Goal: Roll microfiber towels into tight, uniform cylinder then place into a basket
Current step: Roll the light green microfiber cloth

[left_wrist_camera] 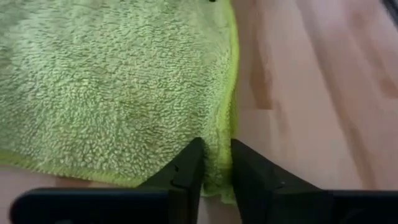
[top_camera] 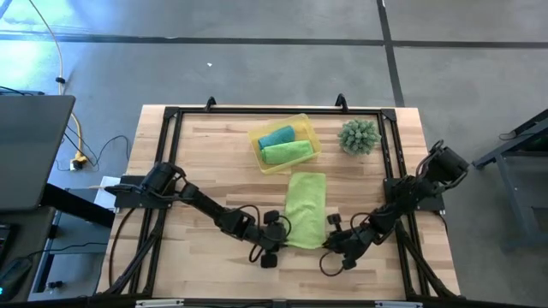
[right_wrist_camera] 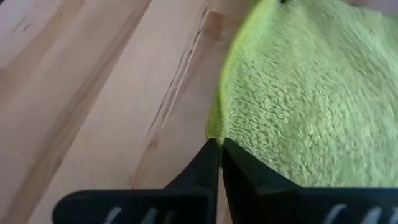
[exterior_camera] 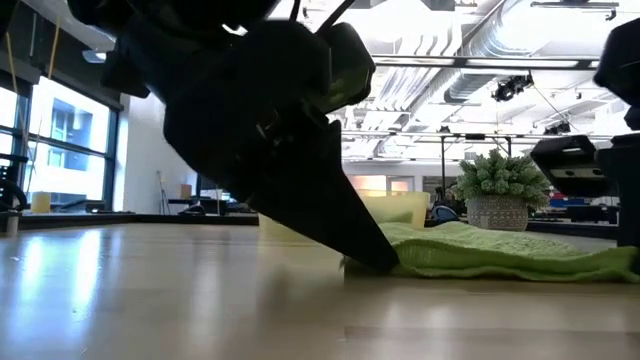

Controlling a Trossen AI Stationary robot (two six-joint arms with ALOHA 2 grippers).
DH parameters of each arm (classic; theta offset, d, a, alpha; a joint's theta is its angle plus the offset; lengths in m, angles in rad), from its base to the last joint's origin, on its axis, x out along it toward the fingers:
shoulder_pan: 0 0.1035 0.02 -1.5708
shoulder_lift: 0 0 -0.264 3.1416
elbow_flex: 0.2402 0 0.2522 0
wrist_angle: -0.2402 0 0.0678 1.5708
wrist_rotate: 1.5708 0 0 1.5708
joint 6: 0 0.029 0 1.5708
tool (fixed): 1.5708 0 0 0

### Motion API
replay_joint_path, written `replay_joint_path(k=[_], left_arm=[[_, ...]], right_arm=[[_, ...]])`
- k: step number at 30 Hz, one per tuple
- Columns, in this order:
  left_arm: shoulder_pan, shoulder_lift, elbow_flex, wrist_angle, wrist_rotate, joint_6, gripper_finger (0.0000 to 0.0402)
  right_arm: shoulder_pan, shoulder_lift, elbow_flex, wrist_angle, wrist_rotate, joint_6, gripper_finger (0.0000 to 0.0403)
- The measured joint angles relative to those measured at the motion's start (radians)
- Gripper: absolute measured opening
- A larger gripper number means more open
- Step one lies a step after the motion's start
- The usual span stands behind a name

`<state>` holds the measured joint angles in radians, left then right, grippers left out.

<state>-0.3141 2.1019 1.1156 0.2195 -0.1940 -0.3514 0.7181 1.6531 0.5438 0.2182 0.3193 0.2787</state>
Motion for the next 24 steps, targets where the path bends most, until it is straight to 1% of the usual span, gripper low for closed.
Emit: replay_joint_path(k=[3, 6, 8, 14, 16, 20, 24], left_arm=[[-0.001, -0.004, -0.001, 0.013, 0.035, -0.017, 0.0041], [-0.001, -0.006, -0.001, 0.015, 0.06, -0.021, 0.0014], [-0.001, -0.01, -0.002, 0.012, 0.082, -0.042, 0.0004], [-0.003, -0.02, -0.002, 0.023, 0.101, -0.162, 0.0008], [-0.004, -0.027, -0.002, 0.025, 0.104, -0.178, 0.0004], [-0.004, -0.058, -0.001, 0.025, 0.099, -0.179, 0.0003], [-0.004, -0.073, -0.001, 0.012, 0.052, -0.159, 0.0002]], right_arm=[[-0.007, -0.027, -0.003, -0.012, -0.021, 0.081, 0.0003], [-0.021, -0.079, -0.005, -0.016, -0.05, 0.153, 0.0001], [-0.034, -0.111, -0.005, -0.005, -0.065, 0.2, 0.0001], [-0.092, -0.14, -0.004, 0.005, -0.153, 0.429, 0.0001], [-0.111, -0.14, -0.004, -0.001, -0.18, 0.473, 0.0001], [-0.142, -0.14, -0.004, -0.004, -0.183, 0.489, 0.0], [-0.17, -0.14, -0.003, -0.017, -0.18, 0.479, 0.0]])
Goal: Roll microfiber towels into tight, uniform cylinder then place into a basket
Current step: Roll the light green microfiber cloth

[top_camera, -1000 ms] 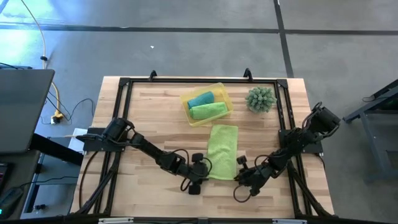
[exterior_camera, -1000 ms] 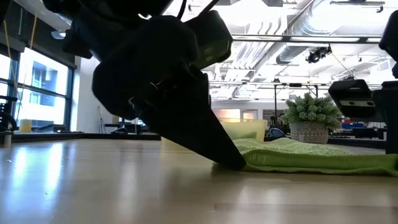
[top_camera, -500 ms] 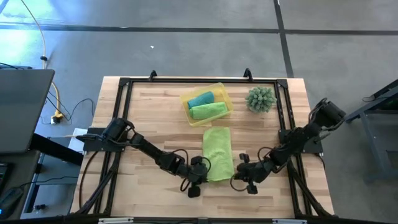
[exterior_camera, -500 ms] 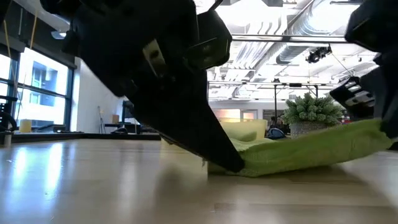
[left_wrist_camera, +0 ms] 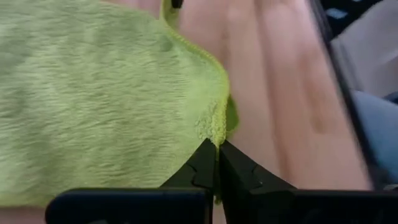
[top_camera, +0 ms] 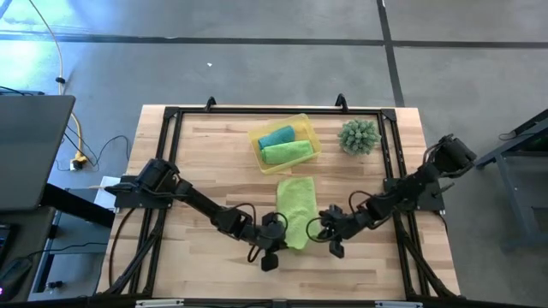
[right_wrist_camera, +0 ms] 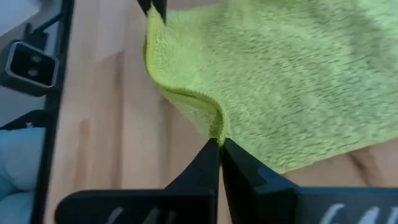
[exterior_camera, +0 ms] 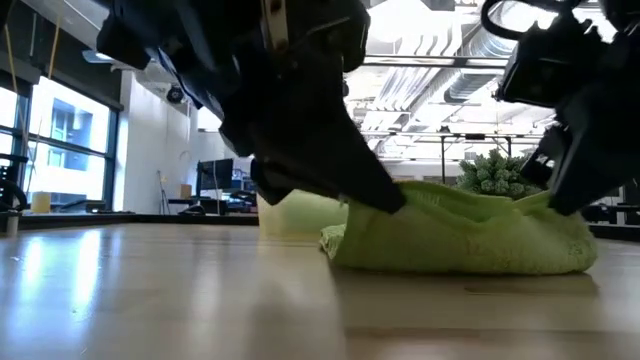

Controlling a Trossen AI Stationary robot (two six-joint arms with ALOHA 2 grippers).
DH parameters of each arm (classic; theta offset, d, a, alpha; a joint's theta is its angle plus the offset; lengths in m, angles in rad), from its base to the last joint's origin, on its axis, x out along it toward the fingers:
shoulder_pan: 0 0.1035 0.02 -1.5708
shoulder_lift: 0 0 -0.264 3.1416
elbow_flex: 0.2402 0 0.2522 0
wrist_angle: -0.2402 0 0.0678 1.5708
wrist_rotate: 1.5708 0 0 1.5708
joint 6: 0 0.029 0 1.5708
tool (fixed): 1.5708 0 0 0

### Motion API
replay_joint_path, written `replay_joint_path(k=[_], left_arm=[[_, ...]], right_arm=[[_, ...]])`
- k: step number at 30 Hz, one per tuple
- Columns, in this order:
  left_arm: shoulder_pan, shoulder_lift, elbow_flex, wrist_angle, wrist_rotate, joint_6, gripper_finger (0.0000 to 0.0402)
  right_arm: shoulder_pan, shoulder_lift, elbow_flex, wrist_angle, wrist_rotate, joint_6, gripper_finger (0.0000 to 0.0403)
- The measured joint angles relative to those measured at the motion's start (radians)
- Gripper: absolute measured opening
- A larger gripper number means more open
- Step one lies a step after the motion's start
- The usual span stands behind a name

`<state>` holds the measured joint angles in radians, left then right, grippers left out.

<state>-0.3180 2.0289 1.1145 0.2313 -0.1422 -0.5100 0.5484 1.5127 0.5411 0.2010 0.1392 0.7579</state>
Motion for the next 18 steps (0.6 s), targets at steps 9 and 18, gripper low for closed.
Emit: replay_joint_path(k=[9, 18], left_arm=[[0.01, -0.004, 0.0, -0.111, -0.152, -0.081, 0.0001], [0.023, -0.004, 0.0, -0.116, -0.174, -0.089, 0.0001]], right_arm=[[-0.035, -0.001, 0.0, -0.096, 0.07, -0.022, 0.0], [-0.051, -0.001, 0.001, -0.147, 0.09, -0.006, 0.0]])
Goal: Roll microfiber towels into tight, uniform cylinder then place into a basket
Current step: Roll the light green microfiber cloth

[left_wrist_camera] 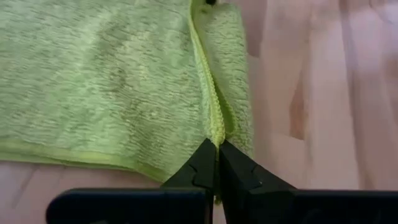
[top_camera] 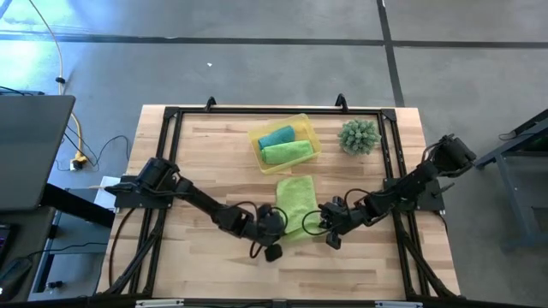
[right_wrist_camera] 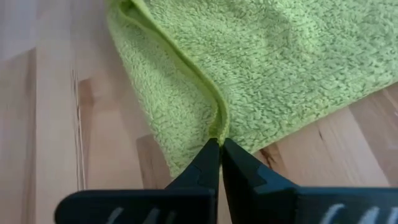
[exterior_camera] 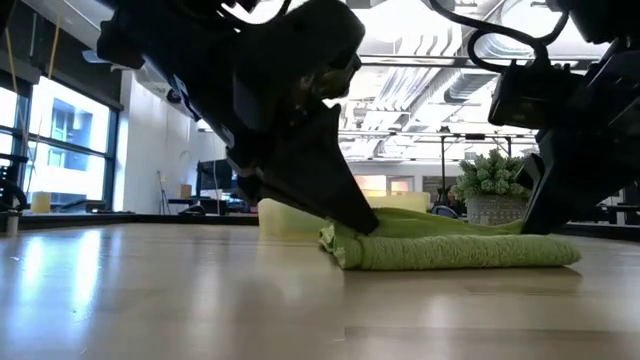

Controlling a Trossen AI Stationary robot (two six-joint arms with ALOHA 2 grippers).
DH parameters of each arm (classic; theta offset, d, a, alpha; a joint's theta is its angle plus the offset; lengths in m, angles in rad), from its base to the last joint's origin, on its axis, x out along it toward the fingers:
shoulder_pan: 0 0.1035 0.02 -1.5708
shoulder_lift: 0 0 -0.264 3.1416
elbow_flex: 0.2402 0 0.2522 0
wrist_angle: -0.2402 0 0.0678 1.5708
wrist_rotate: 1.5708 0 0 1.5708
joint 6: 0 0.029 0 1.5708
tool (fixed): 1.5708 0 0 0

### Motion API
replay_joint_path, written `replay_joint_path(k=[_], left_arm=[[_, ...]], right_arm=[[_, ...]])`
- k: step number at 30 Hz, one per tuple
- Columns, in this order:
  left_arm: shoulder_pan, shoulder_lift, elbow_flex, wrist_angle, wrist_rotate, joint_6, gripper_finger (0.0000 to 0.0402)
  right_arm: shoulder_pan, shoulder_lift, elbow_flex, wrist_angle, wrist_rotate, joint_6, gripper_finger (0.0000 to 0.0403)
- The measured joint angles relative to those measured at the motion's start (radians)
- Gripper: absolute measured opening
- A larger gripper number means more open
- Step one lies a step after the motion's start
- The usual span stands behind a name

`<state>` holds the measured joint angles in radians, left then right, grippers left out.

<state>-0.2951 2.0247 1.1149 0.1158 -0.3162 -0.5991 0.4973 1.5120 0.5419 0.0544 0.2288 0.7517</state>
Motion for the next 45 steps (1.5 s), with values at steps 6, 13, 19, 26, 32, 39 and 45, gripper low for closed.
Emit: replay_joint_path(k=[6, 13, 19, 26, 32, 39, 45], left_arm=[[0.01, 0.008, 0.0, -0.02, -0.013, 0.002, 0.0001], [0.018, 0.037, 0.002, -0.002, -0.002, 0.016, 0.0001], [0.019, 0.038, 0.002, -0.009, 0.01, 0.016, 0.0001], [0.021, 0.038, 0.002, -0.009, 0.015, 0.007, 0.0001], [0.021, 0.038, 0.002, -0.007, 0.015, 0.001, 0.0001], [0.021, 0.038, 0.002, -0.007, 0.016, 0.0, 0.0001], [0.021, 0.038, 0.002, -0.007, 0.016, 0.0, 0.0001]], right_arm=[[0.0, 0.0, 0.0, -0.005, 0.001, 0.0, 0.0], [0.0, -0.001, 0.001, -0.009, 0.001, -0.066, 0.0036], [-0.01, -0.034, 0.004, -0.017, -0.136, -0.202, 0.0105], [0.009, -0.13, 0.035, -0.02, -0.21, -0.333, 0.0125], [0.05, -0.104, 0.034, 0.02, 0.004, -0.373, 0.0125], [0.04, 0.021, 0.033, 0.02, 0.058, -0.28, 0.0125], [0.04, 0.054, 0.033, 0.001, 0.052, -0.28, 0.0125]])
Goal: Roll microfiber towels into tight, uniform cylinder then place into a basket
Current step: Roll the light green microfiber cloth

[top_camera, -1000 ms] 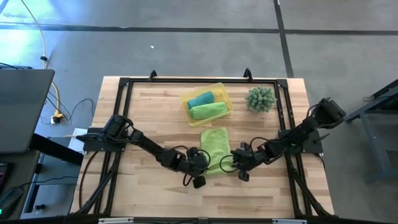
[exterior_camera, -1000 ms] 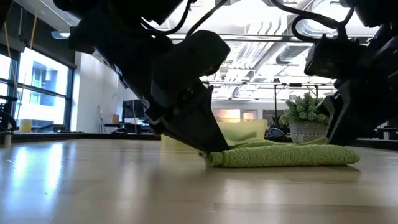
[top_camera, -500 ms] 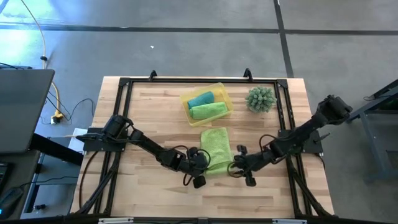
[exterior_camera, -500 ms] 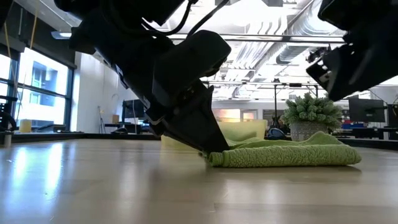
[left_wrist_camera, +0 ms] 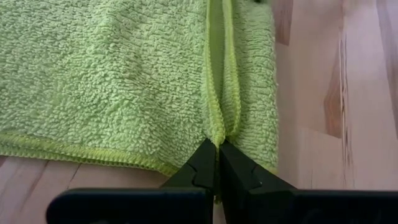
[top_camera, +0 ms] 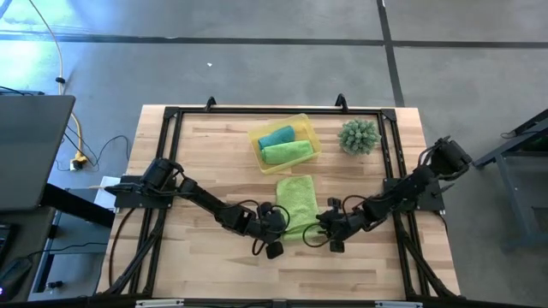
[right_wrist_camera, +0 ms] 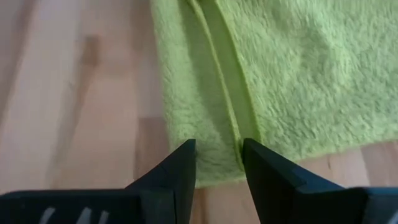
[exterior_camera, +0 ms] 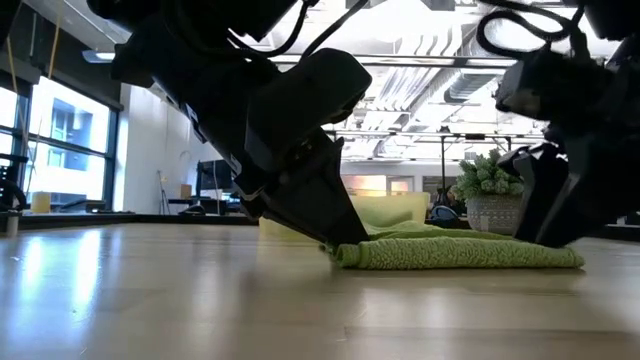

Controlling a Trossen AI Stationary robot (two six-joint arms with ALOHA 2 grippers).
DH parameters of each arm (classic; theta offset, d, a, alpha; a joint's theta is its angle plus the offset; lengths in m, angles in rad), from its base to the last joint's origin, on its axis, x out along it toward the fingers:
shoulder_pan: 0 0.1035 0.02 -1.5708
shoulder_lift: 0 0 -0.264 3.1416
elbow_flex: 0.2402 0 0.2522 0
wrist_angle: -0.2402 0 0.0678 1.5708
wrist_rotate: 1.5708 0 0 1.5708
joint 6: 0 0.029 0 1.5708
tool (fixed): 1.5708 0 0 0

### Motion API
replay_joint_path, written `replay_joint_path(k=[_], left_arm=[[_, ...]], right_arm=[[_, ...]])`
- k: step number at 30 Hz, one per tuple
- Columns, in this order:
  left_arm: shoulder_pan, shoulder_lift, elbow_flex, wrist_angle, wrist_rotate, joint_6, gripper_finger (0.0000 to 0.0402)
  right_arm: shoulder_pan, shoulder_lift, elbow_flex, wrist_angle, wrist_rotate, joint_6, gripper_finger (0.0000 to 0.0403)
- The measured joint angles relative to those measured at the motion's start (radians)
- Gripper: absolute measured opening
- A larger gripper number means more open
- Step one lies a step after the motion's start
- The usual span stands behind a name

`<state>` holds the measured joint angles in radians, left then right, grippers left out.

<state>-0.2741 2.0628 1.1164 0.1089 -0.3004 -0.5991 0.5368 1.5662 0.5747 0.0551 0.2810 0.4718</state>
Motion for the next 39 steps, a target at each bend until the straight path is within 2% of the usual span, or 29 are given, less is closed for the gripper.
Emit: replay_joint_path(k=[5, 13, 17, 19, 23, 26, 32, 39], left_arm=[[-0.001, 0.0, 0.0, 0.0, -0.004, 0.0, 0.0012], [-0.001, -0.051, 0.007, -0.051, 0.005, 0.091, 0.0089], [-0.001, -0.088, 0.048, -0.116, 0.005, 0.163, 0.0122], [-0.005, -0.089, 0.072, -0.098, 0.013, 0.2, 0.0132], [-0.026, -0.085, 0.088, -0.033, 0.046, 0.332, 0.0138], [-0.042, -0.065, 0.088, 0.001, 0.048, 0.374, 0.0136], [-0.033, -0.011, 0.086, -0.012, -0.041, 0.341, 0.0135], [-0.019, 0.035, 0.086, -0.046, -0.018, 0.286, 0.0131]], right_arm=[[-0.007, 0.0, 0.0, -0.032, 0.001, 0.003, 0.0125], [-0.007, 0.0, 0.0, -0.037, 0.001, 0.011, 0.0125], [-0.007, 0.0, 0.0, -0.043, 0.0, 0.026, 0.0125], [-0.007, 0.0, 0.0, -0.047, 0.0, 0.025, 0.0125], [-0.007, 0.0, 0.0, -0.047, -0.001, 0.025, 0.0125], [-0.007, 0.0, 0.0, -0.045, -0.002, 0.024, 0.0125], [-0.006, 0.0, 0.0, -0.044, -0.002, 0.025, 0.0125], [-0.006, 0.0, 0.0, -0.044, -0.003, 0.025, 0.0125]])
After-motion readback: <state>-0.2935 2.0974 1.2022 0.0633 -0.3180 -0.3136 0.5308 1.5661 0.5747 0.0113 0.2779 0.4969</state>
